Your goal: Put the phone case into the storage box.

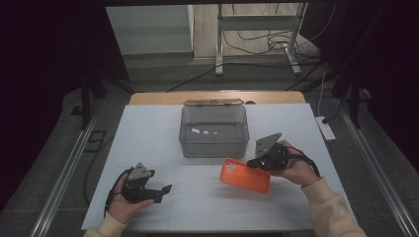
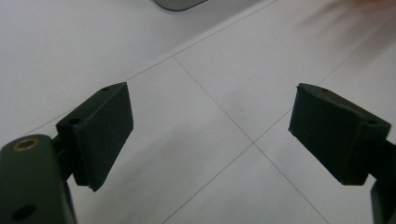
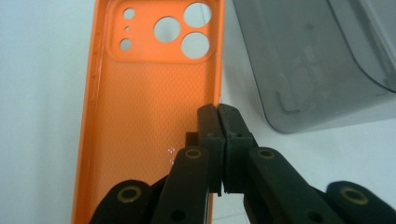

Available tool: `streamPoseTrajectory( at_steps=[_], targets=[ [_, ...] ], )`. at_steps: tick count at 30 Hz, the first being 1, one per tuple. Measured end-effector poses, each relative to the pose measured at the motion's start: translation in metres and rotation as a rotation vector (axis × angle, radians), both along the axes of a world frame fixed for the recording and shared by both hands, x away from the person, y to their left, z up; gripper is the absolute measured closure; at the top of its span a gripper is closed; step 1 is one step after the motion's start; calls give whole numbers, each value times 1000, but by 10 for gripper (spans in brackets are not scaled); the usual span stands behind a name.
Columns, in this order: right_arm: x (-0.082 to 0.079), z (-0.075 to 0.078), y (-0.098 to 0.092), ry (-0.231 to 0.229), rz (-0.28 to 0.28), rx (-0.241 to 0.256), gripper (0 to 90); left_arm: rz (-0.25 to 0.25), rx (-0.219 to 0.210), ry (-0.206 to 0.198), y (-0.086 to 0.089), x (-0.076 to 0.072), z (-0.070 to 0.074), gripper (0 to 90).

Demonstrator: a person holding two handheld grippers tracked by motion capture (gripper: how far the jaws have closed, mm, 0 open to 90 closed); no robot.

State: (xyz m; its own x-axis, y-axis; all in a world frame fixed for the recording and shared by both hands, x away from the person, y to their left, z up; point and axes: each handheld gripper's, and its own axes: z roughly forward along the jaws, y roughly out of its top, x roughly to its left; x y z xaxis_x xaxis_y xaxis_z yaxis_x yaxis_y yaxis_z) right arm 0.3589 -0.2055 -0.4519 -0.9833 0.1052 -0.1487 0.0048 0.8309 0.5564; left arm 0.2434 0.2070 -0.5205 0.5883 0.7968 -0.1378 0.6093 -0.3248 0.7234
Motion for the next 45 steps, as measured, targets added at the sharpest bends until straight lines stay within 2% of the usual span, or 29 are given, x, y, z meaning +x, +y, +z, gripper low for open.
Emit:
streamPoseTrajectory(
  at_steps=[5,26,32,41,45],
  targets=[
    [-2,-1,-1,-13,-56,12,883,1,-1,0,0,0,0,138],
    [-17,-2,2,-28,-151,74,882,5,-9,-17,1,0,1,142],
    [-20,-3,1,-1,-200,115,883,9,-15,-22,1,-1,2,142],
    [-27,-3,3,1,-221,167,884,10,-24,-29,2,-1,3,143],
    [-28,-1,1,3,-251,191,884,10,-25,-30,2,-1,3,143]
  ],
)
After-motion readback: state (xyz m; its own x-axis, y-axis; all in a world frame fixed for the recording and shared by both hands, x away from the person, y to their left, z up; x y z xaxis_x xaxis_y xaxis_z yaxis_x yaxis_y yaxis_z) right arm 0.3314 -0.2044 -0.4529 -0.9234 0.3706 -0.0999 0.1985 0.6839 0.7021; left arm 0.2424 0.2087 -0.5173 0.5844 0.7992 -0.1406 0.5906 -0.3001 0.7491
